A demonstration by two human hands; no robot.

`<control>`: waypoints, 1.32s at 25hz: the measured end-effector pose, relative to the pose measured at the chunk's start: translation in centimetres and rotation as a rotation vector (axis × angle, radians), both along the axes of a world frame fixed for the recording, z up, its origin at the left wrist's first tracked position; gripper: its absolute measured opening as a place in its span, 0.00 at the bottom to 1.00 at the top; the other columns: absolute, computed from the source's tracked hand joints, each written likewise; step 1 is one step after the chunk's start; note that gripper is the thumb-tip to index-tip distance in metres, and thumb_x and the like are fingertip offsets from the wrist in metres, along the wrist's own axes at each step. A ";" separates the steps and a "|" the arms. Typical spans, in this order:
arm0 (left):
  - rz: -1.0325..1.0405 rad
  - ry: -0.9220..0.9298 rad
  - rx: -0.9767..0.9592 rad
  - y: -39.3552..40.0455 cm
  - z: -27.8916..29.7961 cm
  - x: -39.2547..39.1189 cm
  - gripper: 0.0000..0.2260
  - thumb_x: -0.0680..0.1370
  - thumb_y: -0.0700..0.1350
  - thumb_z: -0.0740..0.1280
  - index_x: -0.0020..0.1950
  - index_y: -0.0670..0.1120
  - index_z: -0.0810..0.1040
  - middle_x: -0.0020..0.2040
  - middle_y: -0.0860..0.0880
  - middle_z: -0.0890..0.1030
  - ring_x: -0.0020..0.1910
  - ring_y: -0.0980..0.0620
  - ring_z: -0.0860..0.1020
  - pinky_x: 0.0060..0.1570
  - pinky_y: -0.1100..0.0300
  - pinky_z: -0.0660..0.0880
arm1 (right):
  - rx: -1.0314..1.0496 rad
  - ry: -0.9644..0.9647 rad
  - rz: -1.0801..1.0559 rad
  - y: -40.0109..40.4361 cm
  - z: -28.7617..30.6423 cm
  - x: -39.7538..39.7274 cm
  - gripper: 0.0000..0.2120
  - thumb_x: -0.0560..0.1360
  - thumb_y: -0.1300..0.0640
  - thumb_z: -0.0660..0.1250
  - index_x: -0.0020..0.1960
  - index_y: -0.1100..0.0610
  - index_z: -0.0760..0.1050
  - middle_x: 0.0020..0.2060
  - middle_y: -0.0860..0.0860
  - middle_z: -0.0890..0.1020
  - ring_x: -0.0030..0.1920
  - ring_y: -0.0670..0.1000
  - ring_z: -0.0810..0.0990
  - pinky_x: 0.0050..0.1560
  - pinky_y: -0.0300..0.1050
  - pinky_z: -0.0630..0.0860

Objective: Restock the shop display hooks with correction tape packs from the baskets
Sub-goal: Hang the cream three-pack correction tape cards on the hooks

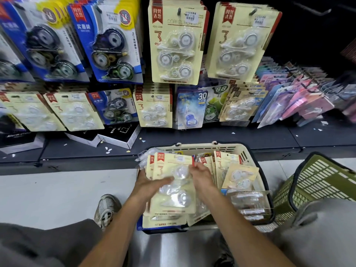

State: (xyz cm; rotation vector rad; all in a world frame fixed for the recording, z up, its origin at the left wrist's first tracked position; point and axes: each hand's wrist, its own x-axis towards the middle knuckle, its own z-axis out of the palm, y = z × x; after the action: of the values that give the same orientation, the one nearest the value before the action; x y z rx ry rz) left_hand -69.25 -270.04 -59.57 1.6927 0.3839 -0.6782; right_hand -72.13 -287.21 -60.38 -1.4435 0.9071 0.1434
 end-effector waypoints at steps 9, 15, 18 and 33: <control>-0.148 -0.238 0.416 1.1 3.9 1.8 0.26 0.64 0.46 0.83 0.54 0.54 0.72 0.46 0.57 0.83 0.48 0.50 0.82 0.54 0.51 0.78 | -0.254 0.246 0.270 -2.1 -5.7 -2.0 0.27 0.76 0.51 0.70 0.72 0.53 0.67 0.66 0.54 0.76 0.61 0.56 0.77 0.62 0.51 0.76; -0.145 -0.219 0.432 1.6 3.2 1.4 0.27 0.65 0.44 0.83 0.56 0.55 0.71 0.47 0.57 0.82 0.50 0.48 0.82 0.57 0.49 0.78 | -0.030 0.259 0.328 -2.4 -3.4 -3.2 0.30 0.69 0.43 0.78 0.62 0.53 0.69 0.55 0.50 0.77 0.46 0.44 0.77 0.40 0.37 0.75; -0.141 -0.219 0.424 1.7 3.0 1.6 0.28 0.65 0.44 0.82 0.56 0.55 0.70 0.47 0.57 0.82 0.50 0.48 0.82 0.57 0.48 0.78 | -0.061 0.265 0.348 -2.6 -3.2 -3.2 0.22 0.70 0.43 0.77 0.54 0.53 0.71 0.47 0.46 0.78 0.41 0.41 0.74 0.35 0.37 0.70; -0.079 -0.126 0.216 2.4 2.2 1.5 0.24 0.68 0.45 0.81 0.57 0.53 0.72 0.51 0.52 0.83 0.51 0.49 0.82 0.56 0.49 0.79 | 0.384 -0.202 -0.113 -3.1 -0.2 -2.1 0.25 0.71 0.66 0.72 0.64 0.52 0.71 0.55 0.55 0.84 0.51 0.62 0.84 0.52 0.65 0.81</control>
State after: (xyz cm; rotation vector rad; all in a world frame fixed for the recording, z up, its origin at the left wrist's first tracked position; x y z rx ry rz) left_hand -67.71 -267.68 -57.33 1.9541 0.3108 -0.5998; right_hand -74.28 -290.34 -60.60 -1.0276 0.7460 0.0801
